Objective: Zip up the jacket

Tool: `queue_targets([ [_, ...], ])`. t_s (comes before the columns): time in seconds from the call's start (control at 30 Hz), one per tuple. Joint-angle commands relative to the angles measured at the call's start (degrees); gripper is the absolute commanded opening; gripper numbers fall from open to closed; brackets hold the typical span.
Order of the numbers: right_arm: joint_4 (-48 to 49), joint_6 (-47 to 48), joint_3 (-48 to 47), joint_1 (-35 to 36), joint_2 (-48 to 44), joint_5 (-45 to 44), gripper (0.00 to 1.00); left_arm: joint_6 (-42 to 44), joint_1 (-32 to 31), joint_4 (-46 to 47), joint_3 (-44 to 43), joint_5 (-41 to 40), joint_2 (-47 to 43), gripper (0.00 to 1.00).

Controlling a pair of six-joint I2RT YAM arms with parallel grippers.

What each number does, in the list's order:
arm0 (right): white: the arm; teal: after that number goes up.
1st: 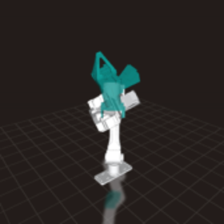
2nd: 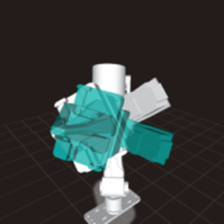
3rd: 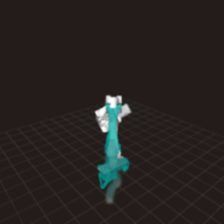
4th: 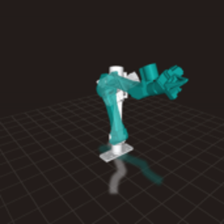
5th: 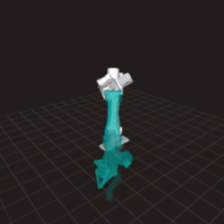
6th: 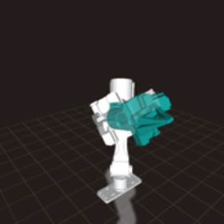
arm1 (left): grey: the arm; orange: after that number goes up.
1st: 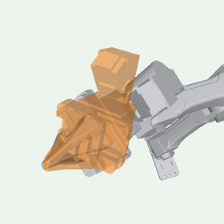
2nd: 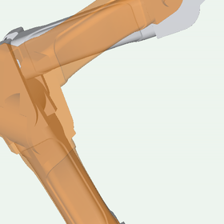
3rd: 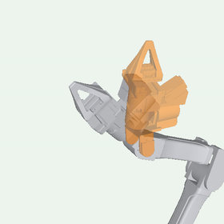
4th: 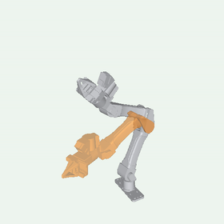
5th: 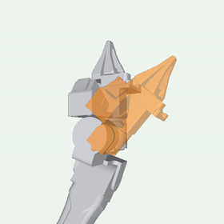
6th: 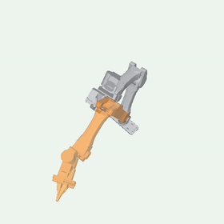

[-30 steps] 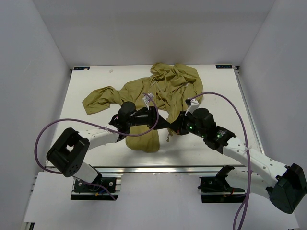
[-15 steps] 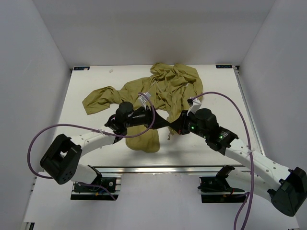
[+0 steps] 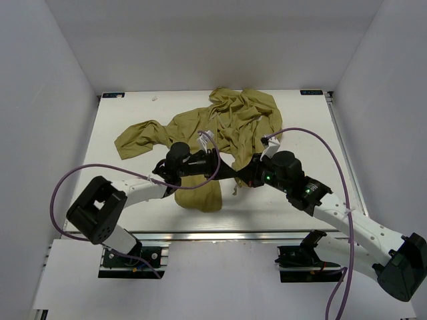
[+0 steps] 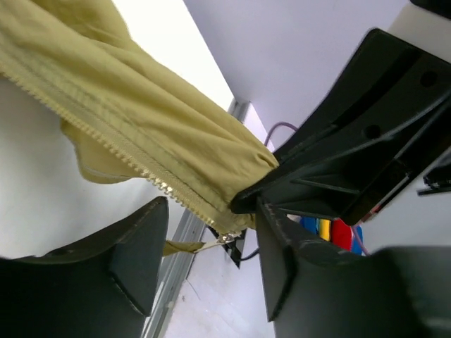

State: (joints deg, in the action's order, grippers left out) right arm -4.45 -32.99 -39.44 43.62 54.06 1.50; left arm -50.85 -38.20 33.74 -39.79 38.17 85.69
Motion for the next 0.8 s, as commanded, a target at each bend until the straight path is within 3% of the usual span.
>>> queue_targets([
  [0.0,3.2,0.1,-0.3,0.0,-0.9,0.4,0.0,-3.9,0.1,7.6,-1.6,4.3,2.0,0.61],
  [0.13,3.1,-0.1,0.0,0.0,-0.7,0.2,0.0,-6.6,0.1,12.4,-1.9,6.4,3.8,0.44],
  [0.27,2.5,-0.1,0.0,0.0,-0.8,-0.6,0.0,-7.2,0.2,13.5,-1.5,6.0,3.3,0.18],
  [0.37,1.9,0.0,0.0,0.0,-1.1,-1.0,0.0,-6.5,0.2,12.8,-1.2,5.0,2.1,0.04],
  [0.53,0.8,-0.3,-0.1,0.0,-1.8,-1.1,0.0,-4.8,0.2,11.7,-0.6,3.2,0.4,0.0],
  [0.57,0.5,-0.4,0.0,0.0,-1.9,-1.1,0.03,-4.6,0.2,11.4,-0.6,2.8,0.3,0.0],
  [0.67,-0.2,-0.5,0.4,0.0,-3.1,-0.2,0.22,-3.7,0.2,10.8,-0.6,2.6,-0.2,0.0],
  [0.7,-0.4,-0.4,0.6,0.0,-3.4,0.1,0.34,-3.5,0.2,10.9,-0.7,2.9,-0.3,0.0],
  [0.77,-0.8,-0.3,1.5,0.0,-4.2,0.3,0.44,-3.2,0.2,10.9,-0.7,3.0,-0.4,0.0],
])
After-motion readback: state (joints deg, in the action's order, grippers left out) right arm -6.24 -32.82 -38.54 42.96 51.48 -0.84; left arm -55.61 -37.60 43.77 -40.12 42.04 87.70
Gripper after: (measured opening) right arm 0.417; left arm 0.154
